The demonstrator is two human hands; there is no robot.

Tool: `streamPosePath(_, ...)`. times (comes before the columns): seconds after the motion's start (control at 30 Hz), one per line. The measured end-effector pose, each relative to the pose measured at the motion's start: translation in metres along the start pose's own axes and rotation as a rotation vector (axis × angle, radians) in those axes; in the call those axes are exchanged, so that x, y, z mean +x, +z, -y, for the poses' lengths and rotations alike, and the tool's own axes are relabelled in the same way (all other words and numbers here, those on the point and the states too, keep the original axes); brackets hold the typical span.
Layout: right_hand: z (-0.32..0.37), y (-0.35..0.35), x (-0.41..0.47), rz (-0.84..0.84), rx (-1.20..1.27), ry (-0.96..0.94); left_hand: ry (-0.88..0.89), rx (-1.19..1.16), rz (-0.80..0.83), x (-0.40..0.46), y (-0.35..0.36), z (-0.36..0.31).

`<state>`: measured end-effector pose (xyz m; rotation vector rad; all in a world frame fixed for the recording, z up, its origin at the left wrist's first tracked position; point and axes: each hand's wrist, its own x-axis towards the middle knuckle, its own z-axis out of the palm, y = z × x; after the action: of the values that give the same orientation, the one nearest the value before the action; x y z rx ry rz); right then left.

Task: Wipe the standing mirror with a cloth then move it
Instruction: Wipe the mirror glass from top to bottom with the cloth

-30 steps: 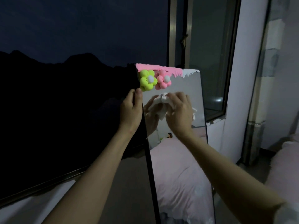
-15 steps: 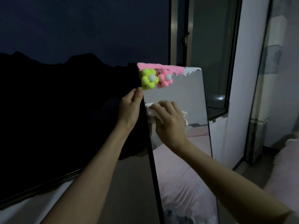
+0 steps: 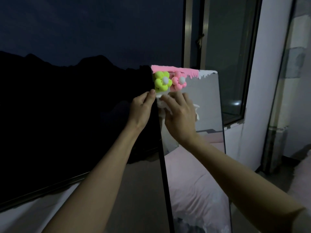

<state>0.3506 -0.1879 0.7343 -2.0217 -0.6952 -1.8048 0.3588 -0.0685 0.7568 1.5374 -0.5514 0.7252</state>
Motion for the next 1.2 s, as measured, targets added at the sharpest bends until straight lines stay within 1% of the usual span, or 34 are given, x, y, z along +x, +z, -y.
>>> streamPosePath(0.07, -0.003, 0.0, -0.035, 0.021, 0.049, -0.072, 0.006, 0.039, -0.008, 0.0, -0.004, 0.0)
streamPosePath(0.13, -0.009, -0.005, -0.073, 0.104, 0.081, -0.145, 0.018, 0.063, -0.005, 0.002, -0.009, -0.001)
streamPosePath(0.2, -0.017, -0.012, -0.088, 0.179, 0.088, -0.191, 0.044, 0.11, -0.011, 0.001, -0.009, -0.002)
streamPosePath(0.23, -0.019, -0.015, -0.085, 0.192, 0.082, -0.194, 0.063, 0.14, -0.017, 0.001, -0.008, 0.0)
streamPosePath(0.27, -0.02, -0.018, -0.077, 0.18, 0.073, -0.179, 0.084, 0.167, -0.028, -0.002, -0.007, 0.002)
streamPosePath(0.33, -0.017, -0.017, -0.052, 0.1, 0.037, -0.099, 0.114, 0.192, -0.065, -0.01, -0.002, 0.009)
streamPosePath(0.4, -0.013, -0.012, -0.032, 0.026, -0.011, 0.01, 0.071, 0.206, -0.052, -0.021, 0.002, 0.018)
streamPosePath(0.47, -0.008, -0.005, -0.039, 0.012, -0.006, 0.055, 0.0, 0.22, -0.008, -0.033, 0.003, 0.028)
streamPosePath(0.57, -0.003, -0.007, -0.104, 0.081, 0.055, -0.006, -0.057, 0.175, 0.008, -0.049, 0.001, 0.042)
streamPosePath(0.67, -0.001, -0.024, -0.171, 0.25, 0.121, -0.139, -0.048, 0.181, -0.031, -0.06, -0.004, 0.041)
streamPosePath(0.73, -0.004, -0.032, -0.182, 0.335, 0.136, -0.182, -0.034, 0.195, -0.066, -0.067, -0.002, 0.04)
streamPosePath(0.8, -0.006, -0.034, -0.169, 0.365, 0.119, -0.139, -0.032, 0.194, -0.055, -0.077, 0.0, 0.044)
streamPosePath(0.93, -0.003, -0.026, -0.123, 0.206, 0.069, 0.094, -0.09, 0.177, 0.022, -0.105, 0.007, 0.061)
streamPosePath(1.0, 0.005, -0.023, -0.126, 0.167, 0.07, 0.128, -0.113, 0.156, 0.054, -0.118, 0.01, 0.067)
streamPosePath(1.03, 0.009, -0.024, -0.141, 0.178, 0.076, 0.126, -0.135, 0.137, 0.061, -0.124, 0.011, 0.069)
streamPosePath(1.1, 0.018, -0.033, -0.196, 0.286, 0.109, 0.076, -0.197, 0.149, 0.064, -0.134, 0.01, 0.071)
streamPosePath(1.2, 0.022, -0.056, -0.28, 0.55, 0.196, -0.001, -0.226, 0.21, 0.043, -0.148, 0.005, 0.082)
